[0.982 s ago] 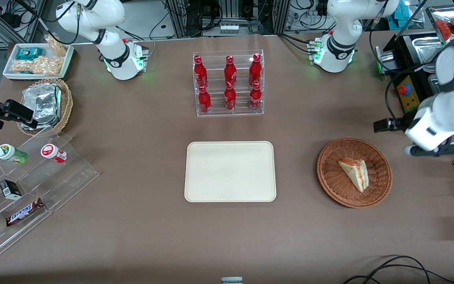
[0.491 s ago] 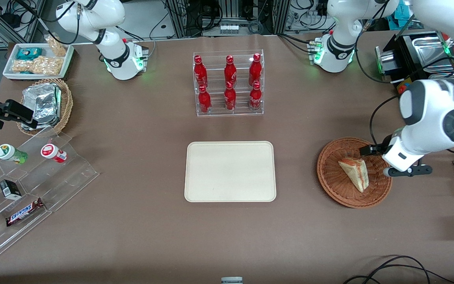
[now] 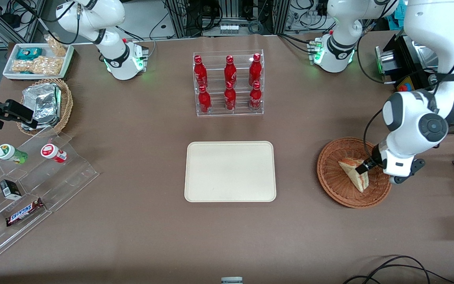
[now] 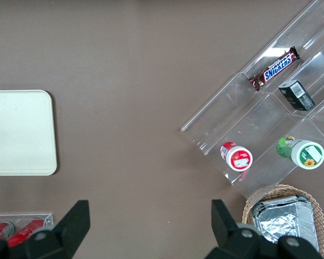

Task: Place sandwich from basket to tray
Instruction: 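Lower the open left gripper around the wrapped sandwich in the basket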

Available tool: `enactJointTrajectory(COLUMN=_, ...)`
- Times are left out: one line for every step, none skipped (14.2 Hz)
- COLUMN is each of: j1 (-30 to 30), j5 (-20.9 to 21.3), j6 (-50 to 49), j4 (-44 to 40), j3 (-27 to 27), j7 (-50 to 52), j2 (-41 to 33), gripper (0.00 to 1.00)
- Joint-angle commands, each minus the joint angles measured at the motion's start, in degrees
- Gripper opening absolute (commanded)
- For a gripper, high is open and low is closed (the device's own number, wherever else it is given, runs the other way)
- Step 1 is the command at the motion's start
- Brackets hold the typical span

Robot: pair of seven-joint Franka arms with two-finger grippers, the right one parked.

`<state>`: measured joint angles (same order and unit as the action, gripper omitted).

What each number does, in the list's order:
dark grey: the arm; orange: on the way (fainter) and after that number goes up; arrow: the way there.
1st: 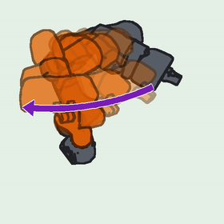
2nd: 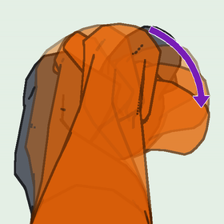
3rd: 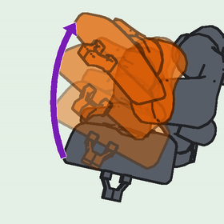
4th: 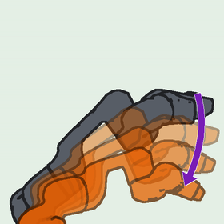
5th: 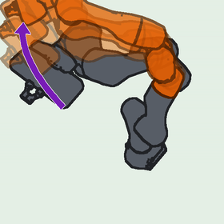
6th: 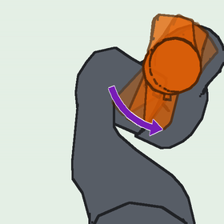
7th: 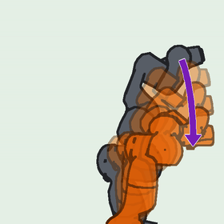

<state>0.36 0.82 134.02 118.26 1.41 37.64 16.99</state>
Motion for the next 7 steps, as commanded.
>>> enactJointTrajectory(j1=1.0, j5=0.7, j6=0.2, j4=-0.8, j3=-0.1, j7=3.0, j2=0.2, gripper=1.0)
enactJointTrajectory(j1=1.0, j5=0.7, j6=0.2, j4=-0.8, j3=-0.1, j7=3.1, j2=0.2, gripper=1.0)
enactJointTrajectory(j1=1.0, j5=0.7, j6=0.1, j4=-0.7, j3=-0.1, j7=3.1, j2=0.4, gripper=1.0)
enactJointTrajectory(j1=1.0, j5=0.6, j6=0.1, j4=-0.7, j3=-0.1, j7=3.2, j2=1.3, gripper=1.0)
enactJointTrajectory(j1=1.1, j5=0.6, j6=0.1, j4=-0.7, j3=-0.1, j7=3.2, j2=1.9, gripper=1.0)
enactJointTrajectory(j1=1.1, j5=0.4, j6=0.1, j4=-0.6, j3=-0.1, j7=3.5, j2=2.6, gripper=0.58)
enactJointTrajectory(j1=1.1, j5=0.2, j6=0.0, j4=-0.6, j3=-0.1, j7=3.5, j2=2.6, gripper=0.19)
